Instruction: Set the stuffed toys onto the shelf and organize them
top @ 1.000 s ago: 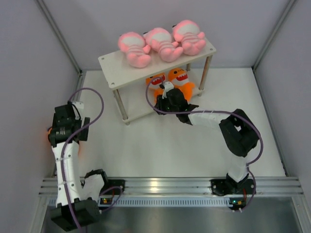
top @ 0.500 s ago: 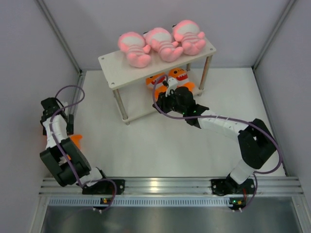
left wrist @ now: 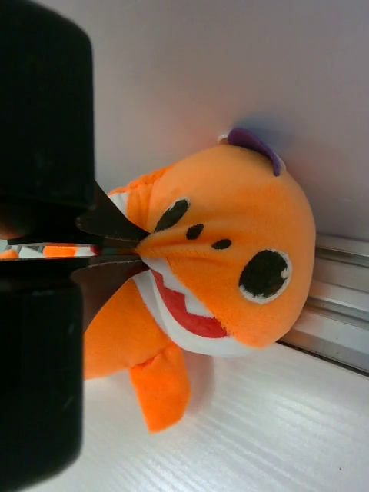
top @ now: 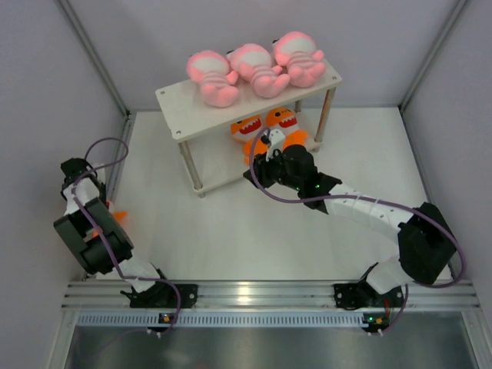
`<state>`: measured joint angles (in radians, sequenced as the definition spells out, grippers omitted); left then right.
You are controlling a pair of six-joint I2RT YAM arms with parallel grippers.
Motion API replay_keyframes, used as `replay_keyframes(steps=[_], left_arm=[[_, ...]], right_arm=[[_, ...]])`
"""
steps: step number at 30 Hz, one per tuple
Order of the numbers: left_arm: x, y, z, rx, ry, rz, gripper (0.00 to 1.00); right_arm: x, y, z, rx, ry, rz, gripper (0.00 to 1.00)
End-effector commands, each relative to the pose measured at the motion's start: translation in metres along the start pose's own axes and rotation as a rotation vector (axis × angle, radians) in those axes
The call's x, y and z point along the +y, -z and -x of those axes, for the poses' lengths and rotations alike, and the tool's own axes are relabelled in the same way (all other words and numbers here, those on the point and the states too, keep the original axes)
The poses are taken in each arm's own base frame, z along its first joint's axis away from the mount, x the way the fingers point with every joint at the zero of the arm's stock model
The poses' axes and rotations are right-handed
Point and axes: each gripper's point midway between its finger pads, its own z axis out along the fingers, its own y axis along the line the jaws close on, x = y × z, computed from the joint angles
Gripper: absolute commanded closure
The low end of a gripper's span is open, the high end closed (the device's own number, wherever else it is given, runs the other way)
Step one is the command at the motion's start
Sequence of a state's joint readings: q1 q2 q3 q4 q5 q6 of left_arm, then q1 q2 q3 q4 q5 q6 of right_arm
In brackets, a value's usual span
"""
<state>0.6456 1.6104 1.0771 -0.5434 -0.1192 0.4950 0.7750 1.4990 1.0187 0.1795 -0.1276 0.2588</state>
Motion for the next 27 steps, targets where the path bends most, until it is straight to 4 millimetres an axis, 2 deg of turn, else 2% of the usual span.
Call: replay_keyframes(steps=[1, 2, 3, 4, 5, 6, 7, 8, 9, 10, 11, 12, 13, 14, 15, 16, 17, 18, 19, 20, 21, 22, 24, 26, 27], left_arm=[[-0.01, 0.017, 0.002, -0.085, 0.024, -0.041, 1.0], [-0.013, 0.024, 0.0, -0.099, 0.027, -0.052, 1.0], [-0.014, 0.044, 0.0, -0.142, 0.034, -0.048, 1.0], [-0.023, 0.056, 0.003, -0.184, 0.042, -0.092, 1.0], [-0.029, 0.068, -0.004, -0.183, 0.049, -0.11, 1.0], [-0.027, 0.091, -0.002, -0.246, 0.061, -0.09, 1.0], [-0.03, 0.103, -0.001, -0.277, 0.073, -0.101, 1.0], [-0.036, 0.114, -0.007, -0.277, 0.076, -0.119, 1.0], [-0.034, 0.138, -0.002, -0.344, 0.082, -0.108, 1.0], [-0.038, 0.149, -0.003, -0.36, 0.083, -0.124, 1.0], [-0.048, 0.162, -0.007, -0.368, 0.083, -0.172, 1.0], [-0.046, 0.189, -0.001, -0.432, 0.086, -0.166, 1.0], [-0.048, 0.203, 0.0, -0.459, 0.087, -0.177, 1.0], [-0.053, 0.22, 0.003, -0.501, 0.083, -0.208, 1.0], [-0.054, 0.248, 0.002, -0.546, 0.088, -0.209, 1.0], [-0.056, 0.263, 0.003, -0.578, 0.085, -0.214, 1.0], [-0.056, 0.289, 0.005, -0.643, 0.079, -0.206, 1.0], [-0.059, 0.299, 0.0, -0.653, 0.091, -0.215, 1.0], [-0.061, 0.308, -0.002, -0.669, 0.099, -0.215, 1.0], [-0.062, 0.324, -0.004, -0.71, 0.097, -0.208, 1.0], [-0.068, 0.332, -0.005, -0.725, 0.105, -0.239, 1.0], [-0.073, 0.337, -0.011, -0.719, 0.117, -0.258, 1.0], [-0.082, 0.356, -0.012, -0.764, 0.141, -0.298, 1.0], [-0.089, 0.373, -0.017, -0.802, 0.147, -0.321, 1.0], [-0.094, 0.379, -0.018, -0.817, 0.149, -0.346, 1.0]], right_arm=[[0.015, 0.024, 0.027, -0.081, 0.041, 0.019, 0.62], [0.017, 0.028, 0.03, -0.091, 0.044, 0.022, 0.62], [0.021, 0.033, 0.032, -0.099, 0.049, 0.029, 0.62], [0.023, 0.042, 0.039, -0.122, 0.058, 0.024, 0.62], [0.029, 0.046, 0.038, -0.124, 0.075, 0.029, 0.61], [0.034, 0.05, 0.04, -0.131, 0.085, 0.03, 0.61], [0.036, 0.057, 0.051, -0.164, 0.098, 0.004, 0.6], [0.05, 0.06, 0.049, -0.164, 0.104, 0.011, 0.59], [0.06, 0.063, 0.056, -0.183, 0.102, 0.015, 0.59], [0.066, 0.064, 0.059, -0.198, 0.092, 0.011, 0.58], [0.09, 0.066, 0.057, -0.2, 0.098, 0.065, 0.58], [0.104, 0.068, 0.063, -0.223, 0.094, 0.096, 0.58], [0.125, 0.068, 0.06, -0.22, 0.087, 0.141, 0.57], [0.137, 0.068, 0.061, -0.227, 0.079, 0.165, 0.57], [0.152, 0.07, 0.072, -0.26, 0.068, 0.194, 0.57], [0.164, 0.066, 0.068, -0.249, 0.063, 0.214, 0.54], [0.185, 0.068, 0.065, -0.242, 0.061, 0.255, 0.54], [0.2, 0.07, 0.079, -0.274, 0.051, 0.266, 0.53], [0.209, 0.06, 0.073, -0.26, 0.06, 0.259, 0.49], [0.23, 0.061, 0.069, -0.253, 0.066, 0.278, 0.46], [0.243, 0.061, 0.085, -0.286, 0.059, 0.268, 0.45], [0.252, 0.049, 0.071, -0.248, 0.076, 0.262, 0.41], [0.276, 0.039, 0.063, -0.23, 0.052, 0.305, 0.38], [0.287, 0.034, 0.069, -0.243, -0.006, 0.33, 0.33], [0.288, 0.026, 0.063, -0.23, -0.015, 0.324, 0.32]])
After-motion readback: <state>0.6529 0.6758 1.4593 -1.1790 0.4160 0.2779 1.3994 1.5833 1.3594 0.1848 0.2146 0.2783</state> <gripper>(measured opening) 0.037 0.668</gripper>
